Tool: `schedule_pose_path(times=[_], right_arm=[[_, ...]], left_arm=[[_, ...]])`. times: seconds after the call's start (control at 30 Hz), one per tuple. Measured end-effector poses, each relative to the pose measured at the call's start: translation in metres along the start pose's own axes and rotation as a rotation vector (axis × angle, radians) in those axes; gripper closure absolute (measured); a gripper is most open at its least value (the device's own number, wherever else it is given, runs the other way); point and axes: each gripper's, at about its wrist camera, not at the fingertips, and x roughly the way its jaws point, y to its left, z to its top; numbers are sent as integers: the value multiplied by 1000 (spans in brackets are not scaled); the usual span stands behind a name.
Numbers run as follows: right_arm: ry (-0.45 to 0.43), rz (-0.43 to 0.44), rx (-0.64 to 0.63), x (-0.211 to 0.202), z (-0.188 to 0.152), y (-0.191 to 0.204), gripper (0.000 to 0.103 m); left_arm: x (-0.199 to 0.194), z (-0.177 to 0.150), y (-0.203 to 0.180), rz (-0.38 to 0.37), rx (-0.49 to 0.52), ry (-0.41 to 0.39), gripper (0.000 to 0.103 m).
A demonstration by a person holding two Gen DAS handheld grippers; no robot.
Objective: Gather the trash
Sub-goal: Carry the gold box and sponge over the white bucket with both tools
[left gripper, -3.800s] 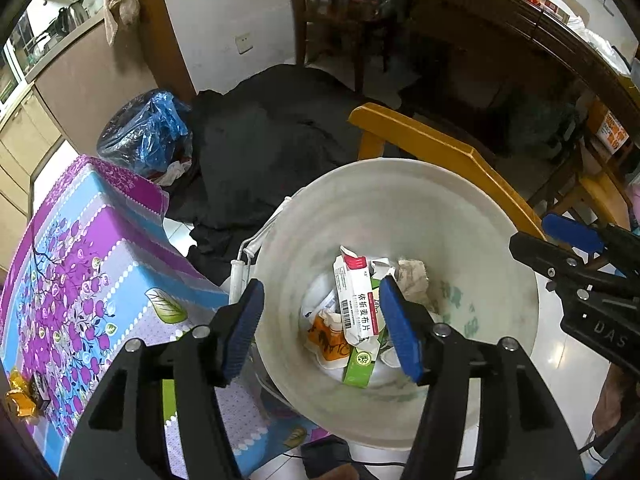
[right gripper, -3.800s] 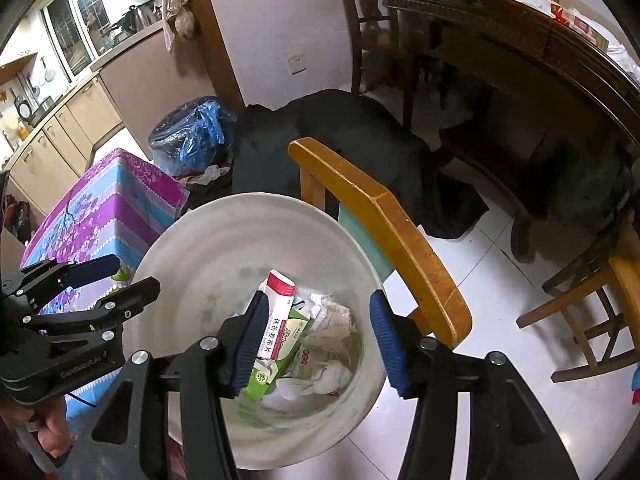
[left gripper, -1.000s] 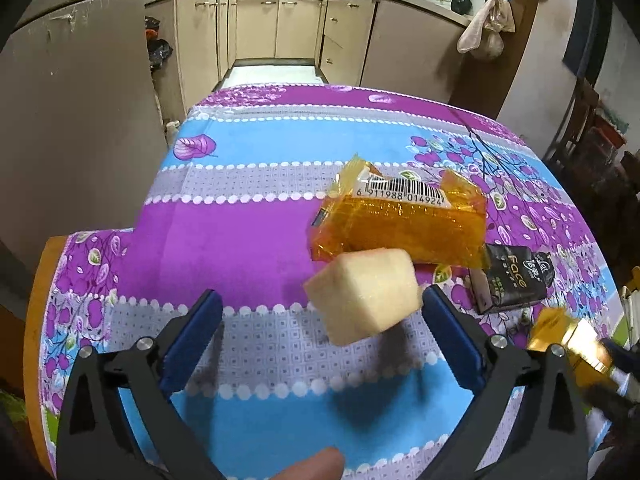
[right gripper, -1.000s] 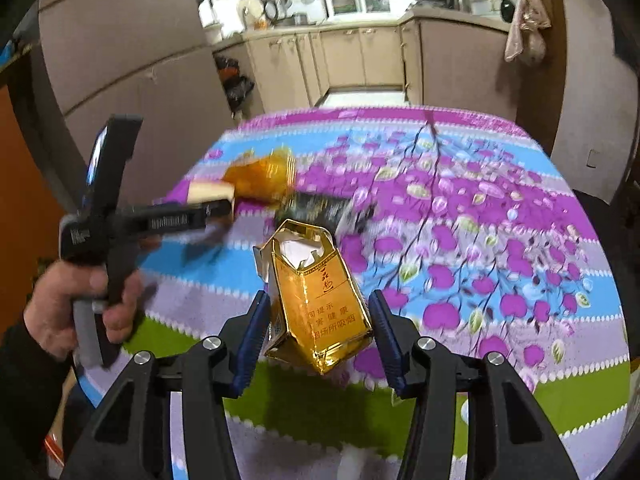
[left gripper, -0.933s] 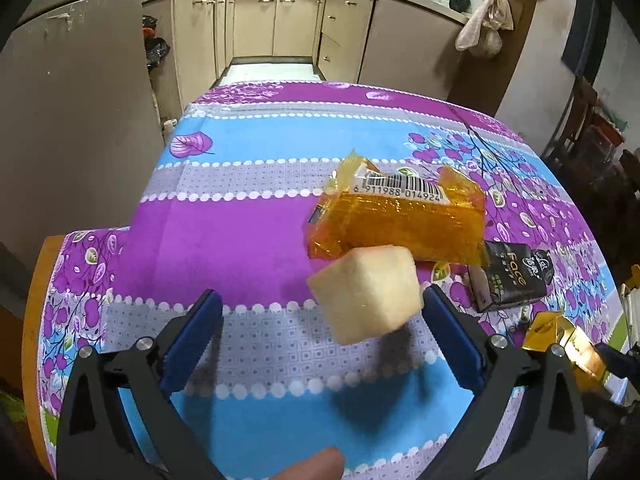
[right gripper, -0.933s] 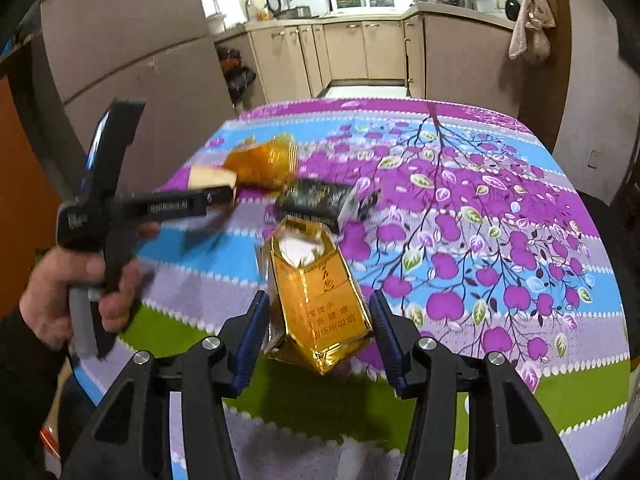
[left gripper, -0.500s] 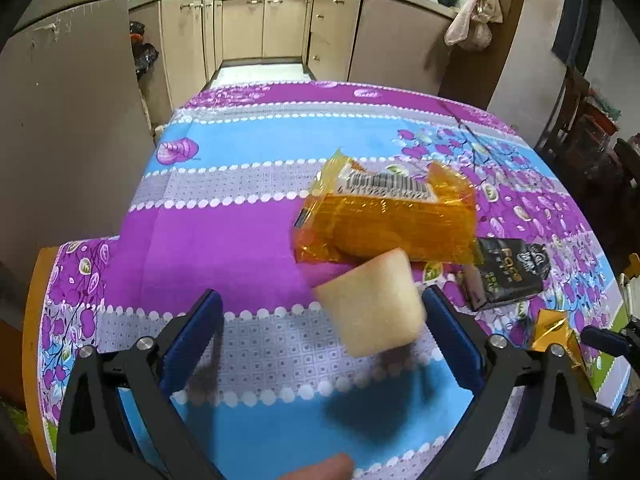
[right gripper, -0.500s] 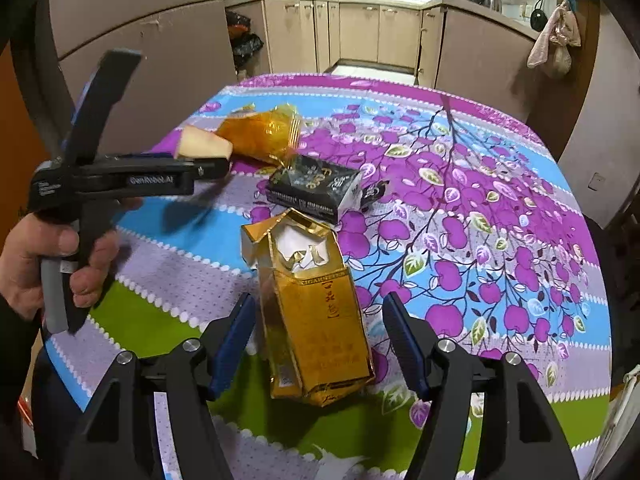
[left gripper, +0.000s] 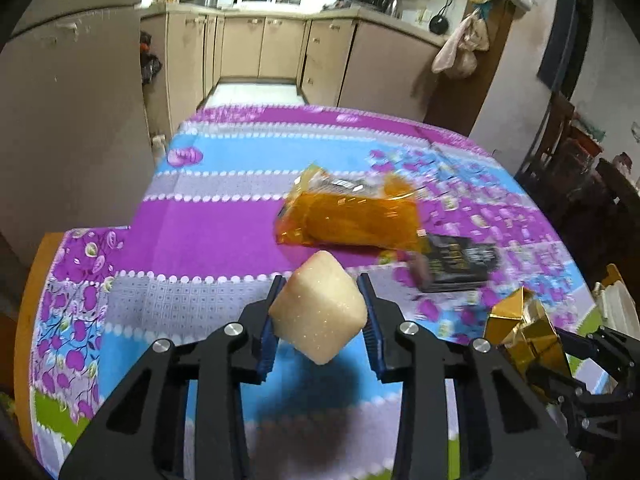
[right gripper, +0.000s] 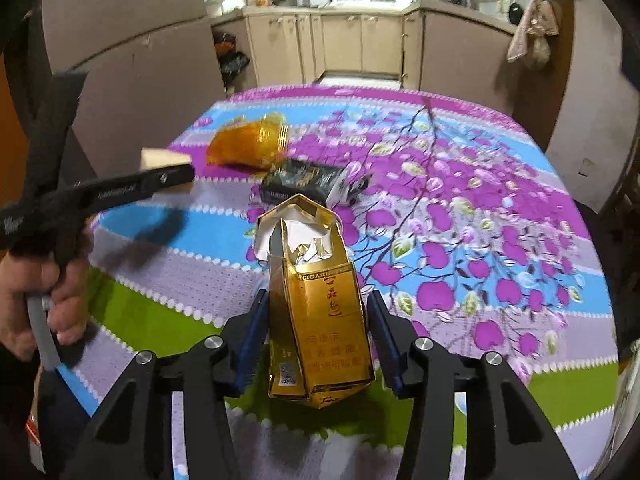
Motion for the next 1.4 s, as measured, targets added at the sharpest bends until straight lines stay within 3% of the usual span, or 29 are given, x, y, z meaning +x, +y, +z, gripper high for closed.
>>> schedule_pose_path(times=[0.3, 0.57, 0.77, 1.4], right_arm=[[-186, -108, 122, -82, 3, -26, 53], [-264, -237, 214, -154, -11, -74, 52], [-303, -330, 255, -207, -21, -112, 52], [-309, -563, 414, -343, -94, -256, 52]], left_arm=[[-64, 7, -59, -59, 38, -151, 69], [-91, 9, -144, -138, 130, -207, 69], [-99, 0, -216, -210, 242, -217, 69], [-99, -10, -390, -395, 394, -163, 69]])
